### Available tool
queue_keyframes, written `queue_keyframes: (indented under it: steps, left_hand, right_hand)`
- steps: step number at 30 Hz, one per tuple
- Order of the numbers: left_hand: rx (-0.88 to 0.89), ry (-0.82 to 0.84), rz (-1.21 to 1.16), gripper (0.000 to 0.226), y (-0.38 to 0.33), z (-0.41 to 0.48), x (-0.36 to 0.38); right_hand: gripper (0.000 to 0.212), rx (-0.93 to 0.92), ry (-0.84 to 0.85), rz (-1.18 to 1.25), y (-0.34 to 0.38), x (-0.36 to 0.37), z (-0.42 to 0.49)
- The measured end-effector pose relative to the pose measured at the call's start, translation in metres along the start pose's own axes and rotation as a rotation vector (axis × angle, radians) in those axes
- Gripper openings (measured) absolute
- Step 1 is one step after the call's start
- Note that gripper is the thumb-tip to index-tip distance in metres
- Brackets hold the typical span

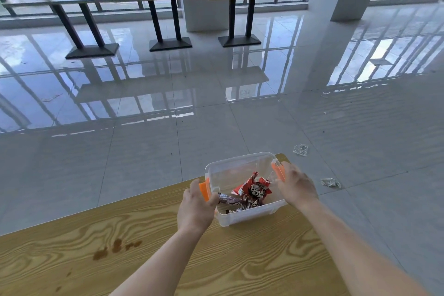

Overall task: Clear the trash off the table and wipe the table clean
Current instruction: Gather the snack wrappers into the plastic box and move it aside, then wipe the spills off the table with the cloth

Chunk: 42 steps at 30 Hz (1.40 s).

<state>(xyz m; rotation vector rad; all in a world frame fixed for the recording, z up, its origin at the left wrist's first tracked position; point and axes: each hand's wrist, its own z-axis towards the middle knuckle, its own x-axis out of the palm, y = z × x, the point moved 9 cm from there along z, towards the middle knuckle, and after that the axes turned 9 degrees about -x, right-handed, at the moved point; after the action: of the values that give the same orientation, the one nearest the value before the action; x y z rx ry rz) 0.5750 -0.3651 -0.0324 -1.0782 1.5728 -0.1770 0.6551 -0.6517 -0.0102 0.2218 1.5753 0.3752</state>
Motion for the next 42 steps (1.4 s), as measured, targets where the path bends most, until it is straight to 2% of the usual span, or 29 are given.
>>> queue_keyframes:
  steps: [6, 16, 20, 24, 27, 29, 37, 42]
  left_hand:
    - [0.096, -0.018, 0.121, 0.064, -0.015, -0.014, -0.018]
    - [0.359, -0.193, 0.432, 0.07, -0.023, -0.057, -0.07]
    - [0.332, -0.232, 0.454, 0.074, 0.003, -0.071, -0.095]
    - [0.289, -0.275, 0.445, 0.072, 0.035, -0.093, -0.123]
    - [0.243, -0.316, 0.415, 0.072, 0.069, -0.11, -0.151]
    - [0.213, -0.349, 0.416, 0.072, 0.096, -0.121, -0.171]
    - [0.022, -0.45, 0.359, 0.072, 0.211, -0.172, -0.255]
    - [-0.084, -0.45, 0.362, 0.07, 0.286, -0.195, -0.3]
  right_hand:
    - [0.044, -0.052, -0.04, 0.004, 0.029, -0.013, -0.013]
    - [0.04, -0.251, -0.041, -0.027, 0.112, -0.023, -0.052]
    - [0.039, -0.324, 0.001, -0.01, 0.153, -0.024, -0.07]
    - [0.025, -0.451, 0.018, -0.024, 0.201, -0.017, -0.094]
    - [0.044, -0.533, 0.035, -0.009, 0.24, -0.005, -0.115]
    - [0.049, -0.578, 0.045, 0.013, 0.267, 0.004, -0.128]
    - [0.054, -0.793, 0.095, 0.021, 0.388, 0.05, -0.193]
    - [0.053, -0.87, 0.17, 0.017, 0.466, 0.086, -0.234]
